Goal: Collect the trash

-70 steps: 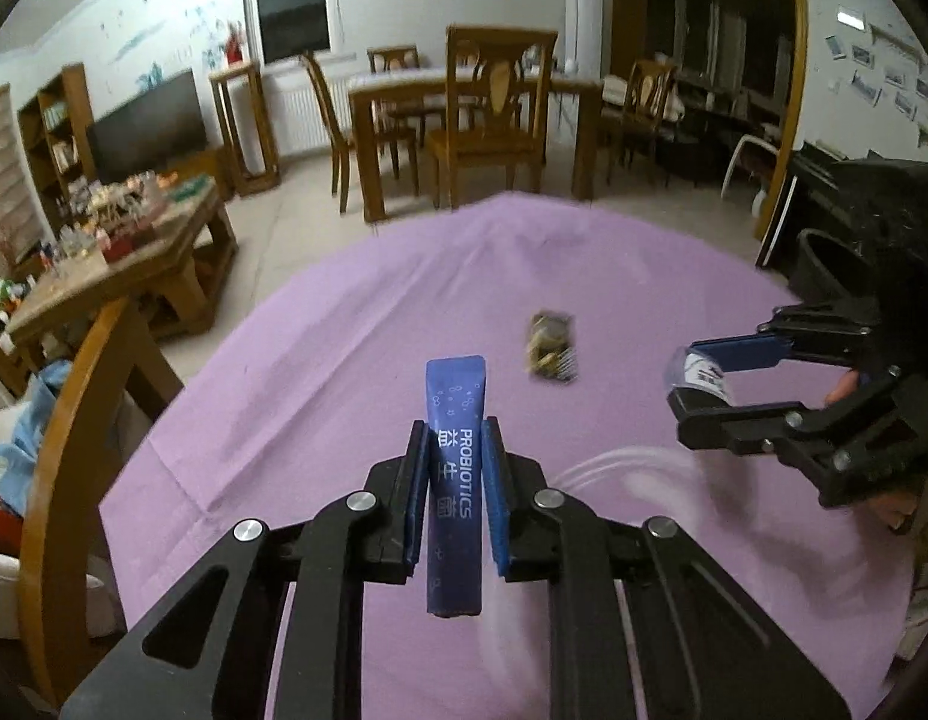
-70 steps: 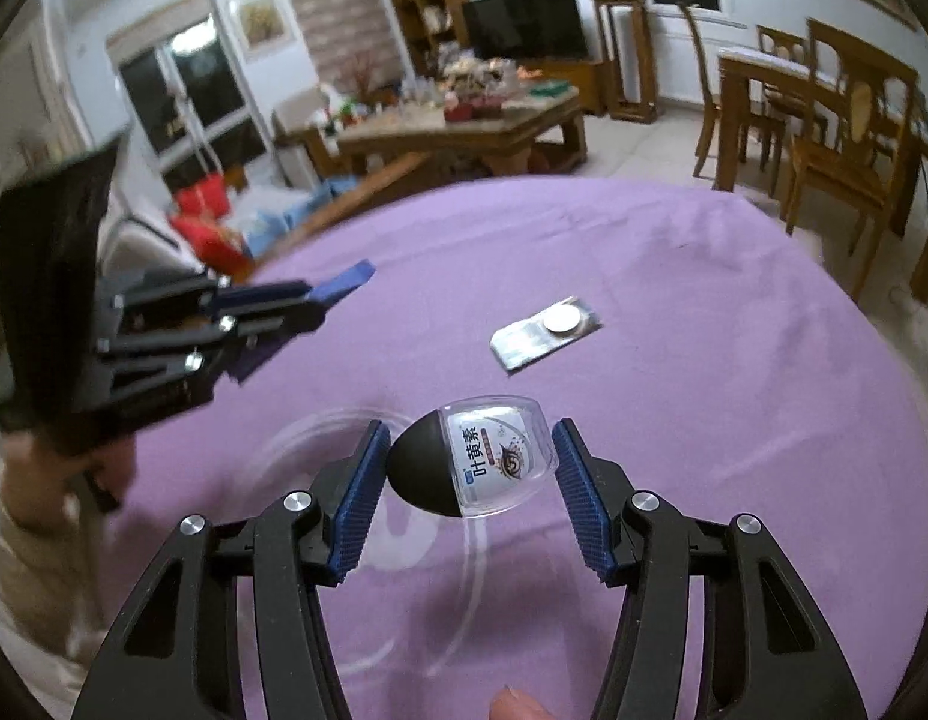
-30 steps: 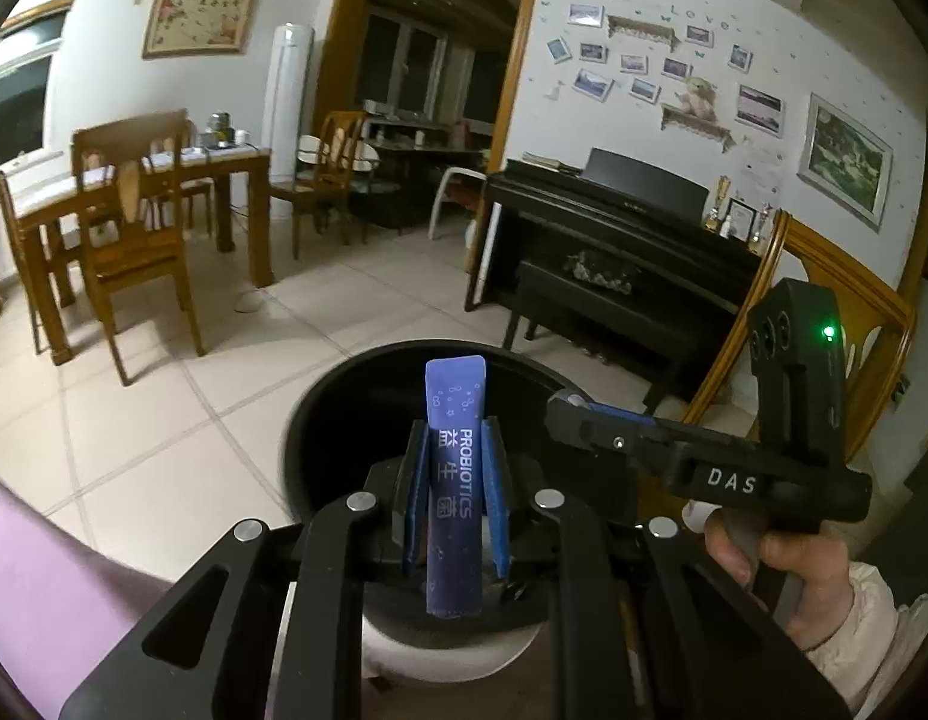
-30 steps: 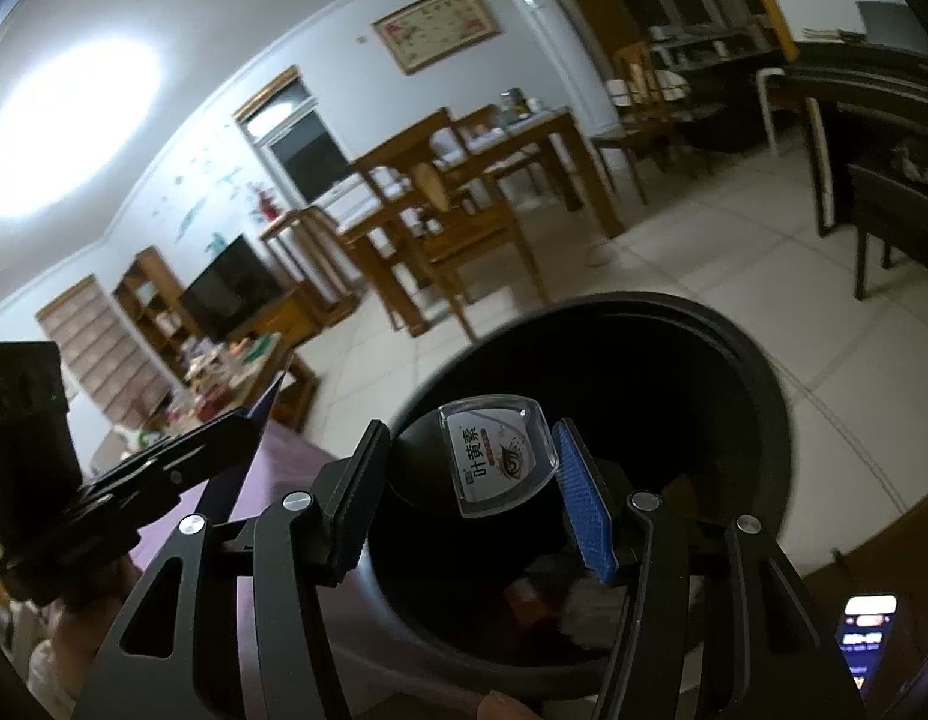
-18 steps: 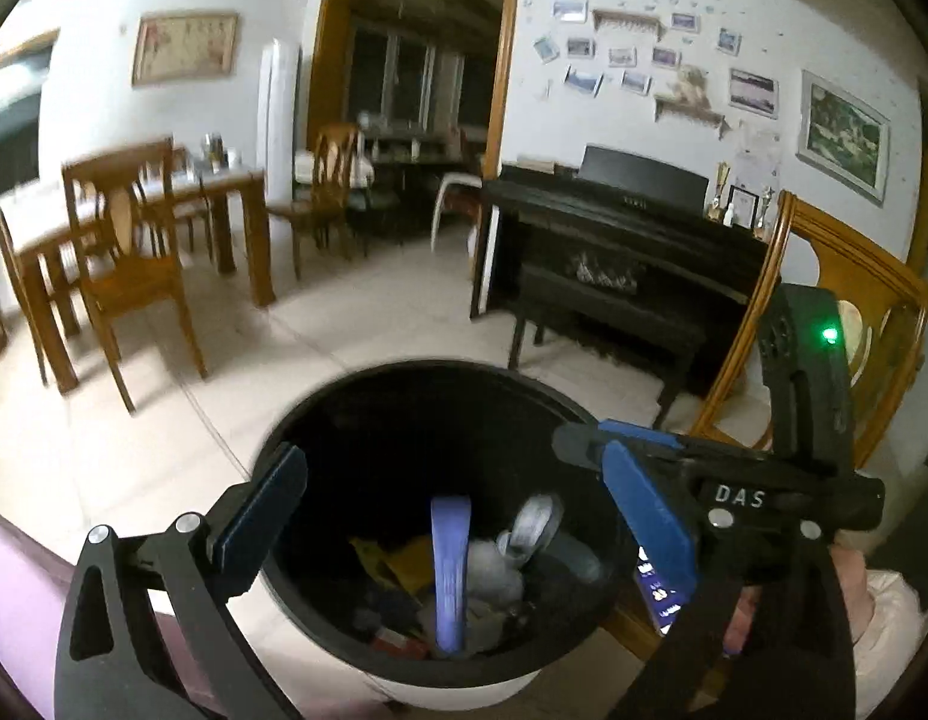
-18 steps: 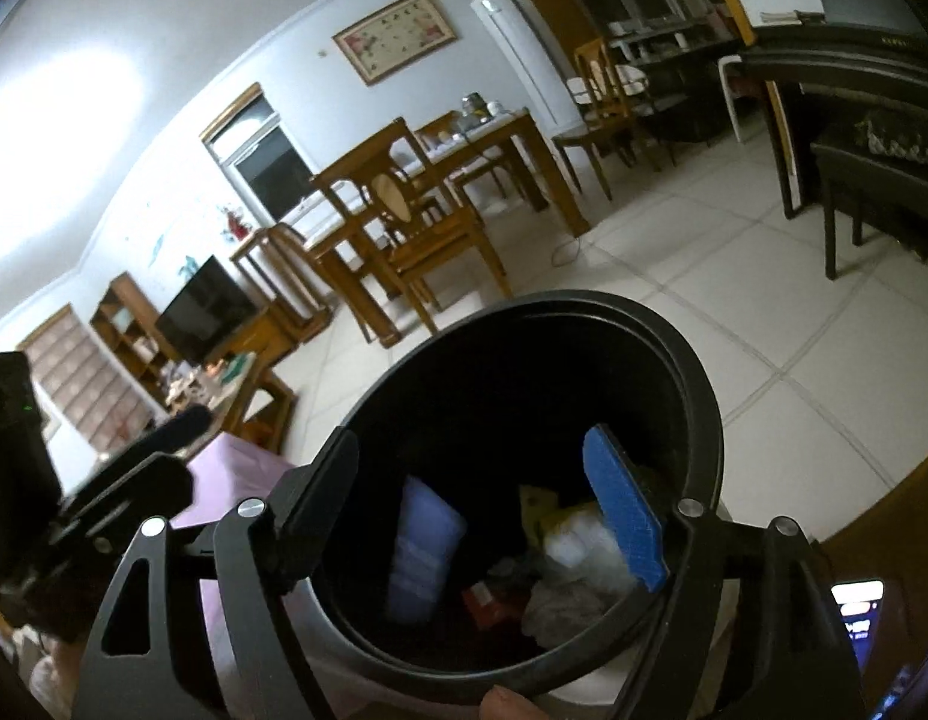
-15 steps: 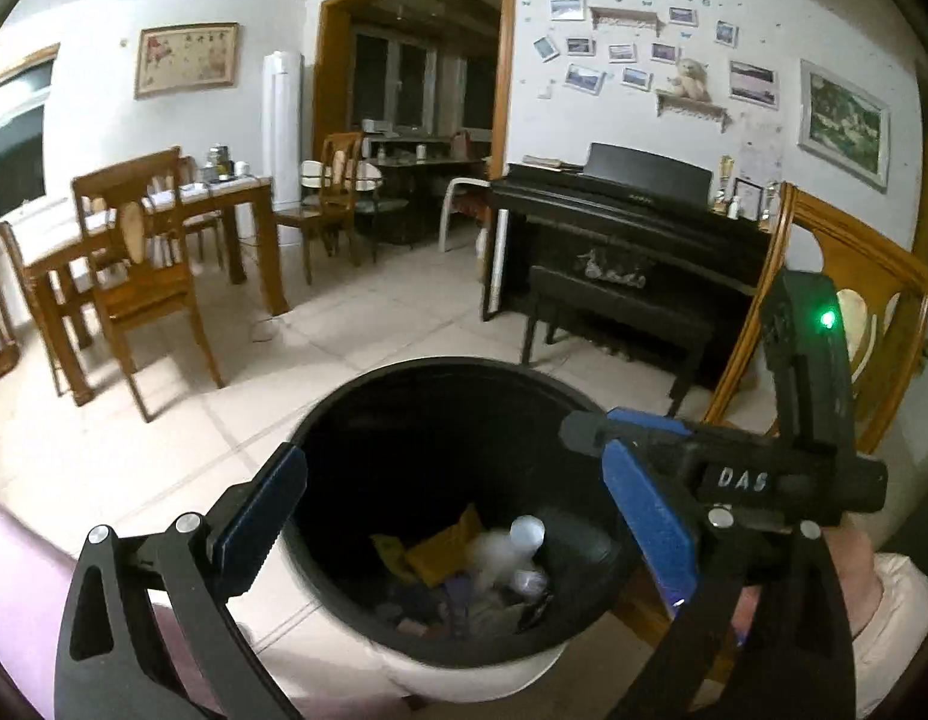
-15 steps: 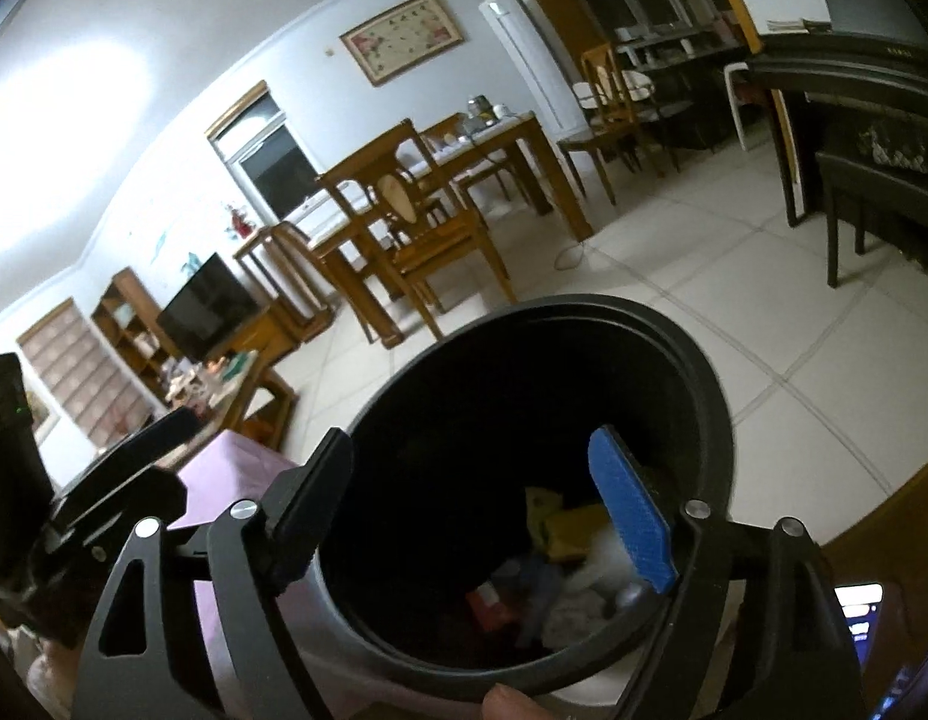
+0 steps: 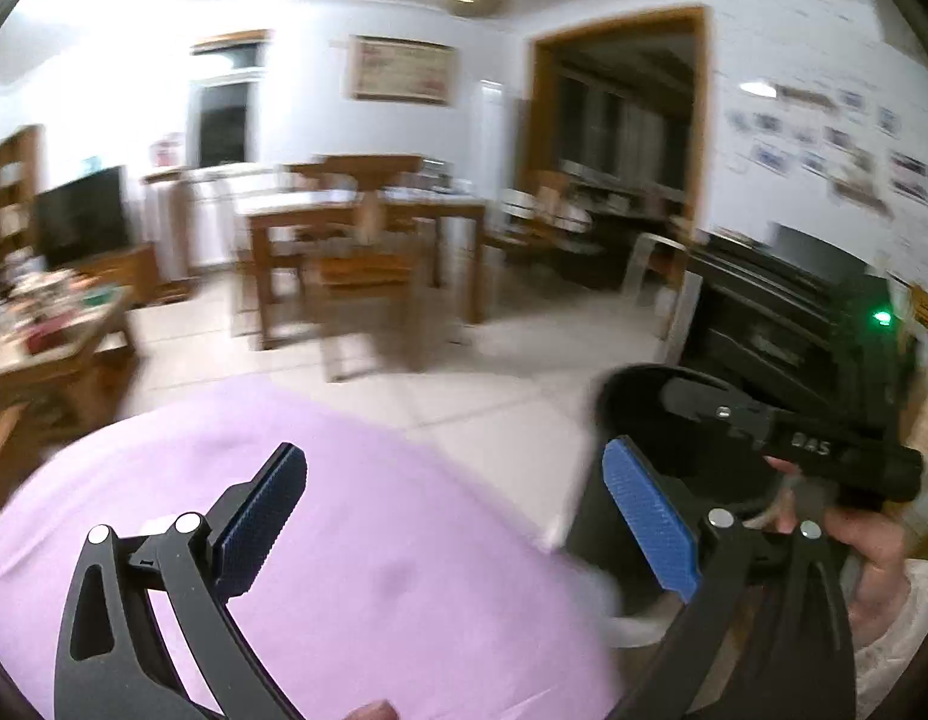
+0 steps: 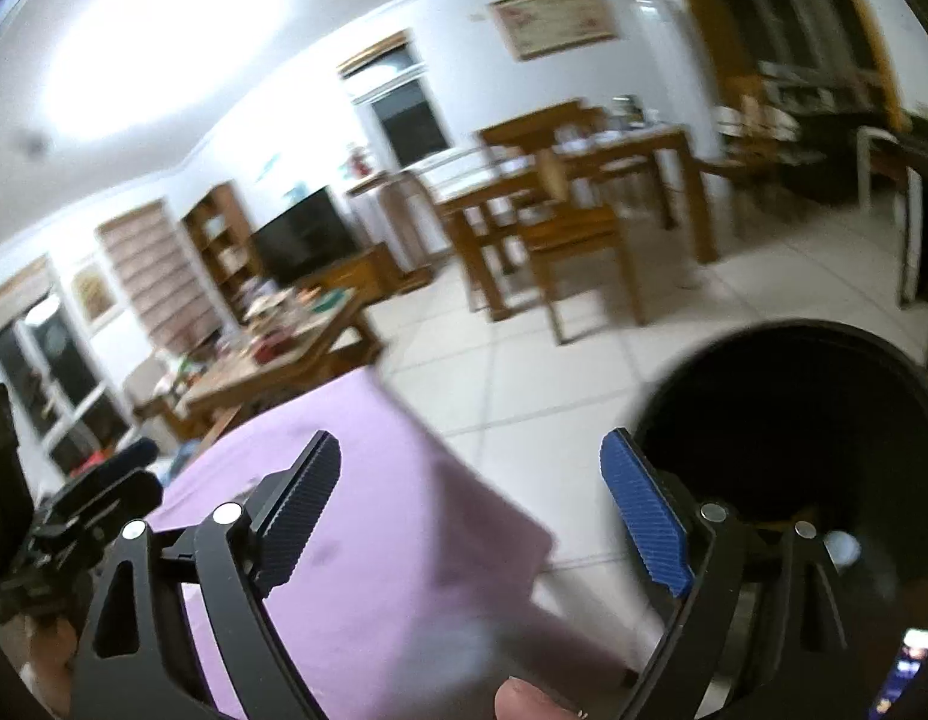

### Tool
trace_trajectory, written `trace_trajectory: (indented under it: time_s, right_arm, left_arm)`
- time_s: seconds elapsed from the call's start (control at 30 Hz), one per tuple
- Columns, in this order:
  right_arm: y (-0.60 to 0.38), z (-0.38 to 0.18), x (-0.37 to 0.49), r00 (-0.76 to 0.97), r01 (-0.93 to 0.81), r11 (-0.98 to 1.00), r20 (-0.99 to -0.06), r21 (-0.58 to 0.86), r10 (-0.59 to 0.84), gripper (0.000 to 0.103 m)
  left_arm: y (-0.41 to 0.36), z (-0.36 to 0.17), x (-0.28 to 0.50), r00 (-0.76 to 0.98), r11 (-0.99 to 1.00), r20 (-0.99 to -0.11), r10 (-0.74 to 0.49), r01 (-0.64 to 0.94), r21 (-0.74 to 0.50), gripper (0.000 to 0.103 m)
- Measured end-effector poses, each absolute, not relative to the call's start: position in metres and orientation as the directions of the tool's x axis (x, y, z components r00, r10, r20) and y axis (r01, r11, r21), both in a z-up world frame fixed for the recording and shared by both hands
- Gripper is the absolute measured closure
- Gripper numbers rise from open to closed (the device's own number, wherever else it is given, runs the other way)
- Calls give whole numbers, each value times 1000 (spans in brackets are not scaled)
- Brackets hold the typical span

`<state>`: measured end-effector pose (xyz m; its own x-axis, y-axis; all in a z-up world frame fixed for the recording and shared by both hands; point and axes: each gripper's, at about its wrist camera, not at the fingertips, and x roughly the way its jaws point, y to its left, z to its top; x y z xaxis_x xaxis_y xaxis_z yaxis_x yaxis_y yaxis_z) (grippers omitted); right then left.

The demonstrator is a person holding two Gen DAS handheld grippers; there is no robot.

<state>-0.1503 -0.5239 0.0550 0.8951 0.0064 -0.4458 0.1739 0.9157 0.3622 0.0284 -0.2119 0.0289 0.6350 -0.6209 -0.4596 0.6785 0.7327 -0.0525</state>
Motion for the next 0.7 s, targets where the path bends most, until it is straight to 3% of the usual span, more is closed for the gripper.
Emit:
trace_trajectory:
  time_s: [0.2, 0.37, 0.7]
  right_arm:
    - [-407, 66, -89, 894, 0, 954, -427, 300, 134, 9]
    - [-322, 64, -50, 880, -100, 957, -424, 271, 212, 5]
    - [-224, 47, -13, 912, -120, 988, -383, 94, 147, 5]
  left_arm:
    - [-99, 26, 38, 814, 903, -427, -394, 430, -14, 5]
    - [-49, 22, 42, 853, 952, -438, -284, 306, -22, 5]
    - [16, 8, 56, 871, 983, -456, -184, 159, -93, 5]
